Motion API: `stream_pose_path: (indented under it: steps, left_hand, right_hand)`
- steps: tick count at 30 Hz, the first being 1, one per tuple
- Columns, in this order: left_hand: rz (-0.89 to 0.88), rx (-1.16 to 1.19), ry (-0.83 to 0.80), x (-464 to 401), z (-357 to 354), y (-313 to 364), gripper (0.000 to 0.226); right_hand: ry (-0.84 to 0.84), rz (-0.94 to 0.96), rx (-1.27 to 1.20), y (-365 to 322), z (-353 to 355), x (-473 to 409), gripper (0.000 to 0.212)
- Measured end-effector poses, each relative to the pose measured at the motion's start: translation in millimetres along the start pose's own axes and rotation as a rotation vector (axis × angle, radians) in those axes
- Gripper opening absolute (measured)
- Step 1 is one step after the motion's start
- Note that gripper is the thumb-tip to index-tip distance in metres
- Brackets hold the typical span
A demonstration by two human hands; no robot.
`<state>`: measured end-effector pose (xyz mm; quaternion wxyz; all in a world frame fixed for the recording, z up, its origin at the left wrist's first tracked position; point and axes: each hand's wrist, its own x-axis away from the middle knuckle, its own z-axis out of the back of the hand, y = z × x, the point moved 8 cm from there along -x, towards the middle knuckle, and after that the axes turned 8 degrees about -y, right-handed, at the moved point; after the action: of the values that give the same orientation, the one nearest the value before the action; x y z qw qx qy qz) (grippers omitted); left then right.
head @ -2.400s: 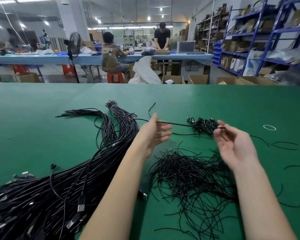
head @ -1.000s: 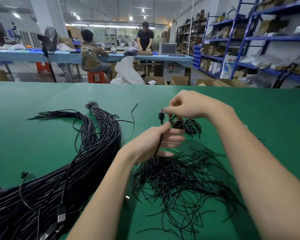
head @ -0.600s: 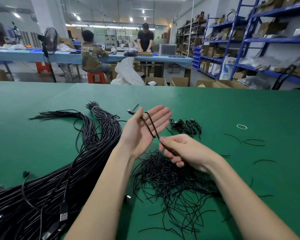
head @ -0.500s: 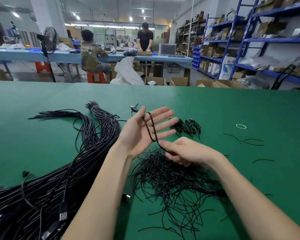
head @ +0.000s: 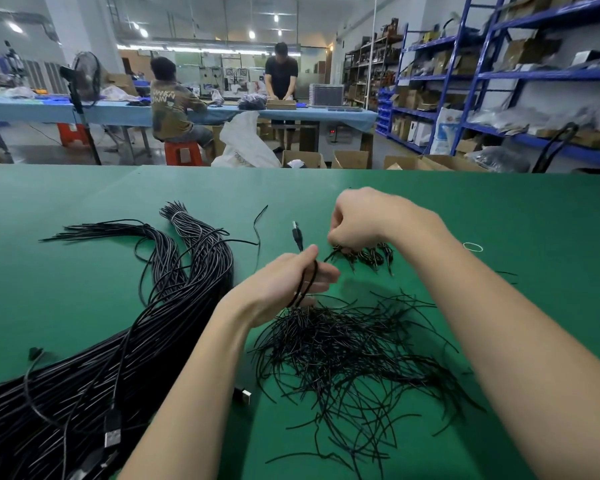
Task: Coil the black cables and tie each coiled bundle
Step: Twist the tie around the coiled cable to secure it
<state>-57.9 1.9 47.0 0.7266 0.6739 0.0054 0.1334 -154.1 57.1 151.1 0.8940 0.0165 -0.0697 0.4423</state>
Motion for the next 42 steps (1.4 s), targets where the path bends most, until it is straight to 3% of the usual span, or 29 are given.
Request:
stream_pose_path:
  steps: [2, 4, 6, 8, 11, 13, 20, 23, 25, 29, 31, 37, 40, 42]
  left_hand:
    - [-0.073, 0.139, 0.097, -2.4, 11.0, 2.6, 0.059]
    - [-0.172, 0.411, 0.099, -3.8, 13.8, 10.0, 0.061]
    - [-0.247, 0.611, 0.032, -2.7, 10.0, 18.2, 0.063]
    - [-0.302, 0.744, -0.022, 0.3, 8.4, 23.3, 0.063]
    - [-0.401, 0.880, -0.140, 7.0, 9.1, 32.3, 0.062]
    - [-0.418, 0.864, -0.233, 12.0, 5.1, 37.4, 0.062]
    - [-0.117, 0.353, -0.552, 21.1, -38.4, 22.8, 0.059]
    - [0.021, 0.234, -0.498, 14.6, -44.7, 6.1, 0.056]
    - [0.046, 0.241, -0.404, 9.6, -38.8, 1.8, 0.056]
    - [-0.001, 0.216, -0.233, 4.1, -19.8, 4.7, 0.054]
    - [-0.051, 0.186, -0.158, 1.6, -14.4, 9.6, 0.051]
    - [-0.143, 0.152, -0.040, -3.8, -5.3, 14.3, 0.052]
    - [-0.157, 0.101, -0.030, -2.2, -4.0, 14.6, 0.044]
    - [-0.150, 0.095, -0.073, -1.1, -7.2, 12.8, 0.045]
  right_hand:
    - [0.056, 0.049, -0.154, -5.5, -12.6, 12.8, 0.019]
    - [0.061, 0.123, -0.552, -10.5, -36.0, 24.8, 0.031]
    - [-0.026, 0.167, -1.108, -11.8, -62.6, 35.4, 0.031]
    - [-0.196, 0.197, -1.376, -13.5, -89.7, 42.0, 0.029]
    - [-0.491, 0.206, -1.386, -11.8, -122.0, 50.3, 0.036]
    - [-0.585, 0.192, -1.372, -2.7, -128.0, 50.5, 0.041]
    - [-0.575, 0.075, -0.832, 33.3, -86.8, 24.4, 0.022]
    - [-0.611, 0.065, -0.629, 21.0, -60.1, 21.9, 0.005]
    - [-0.514, 0.018, -0.598, 16.4, -44.8, 16.7, 0.011]
    - [-0.170, -0.024, -0.311, 9.5, -16.4, 18.7, 0.015]
    - [-0.002, -0.072, -0.306, 10.4, -12.3, 25.5, 0.016]
    - [0.354, -0.106, -0.952, 30.8, -49.8, 48.1, 0.013]
    - [0.357, -0.048, -1.370, 29.2, -78.3, 51.8, 0.011]
    - [0.345, -0.002, -1.468, 28.2, -85.5, 50.9, 0.012]
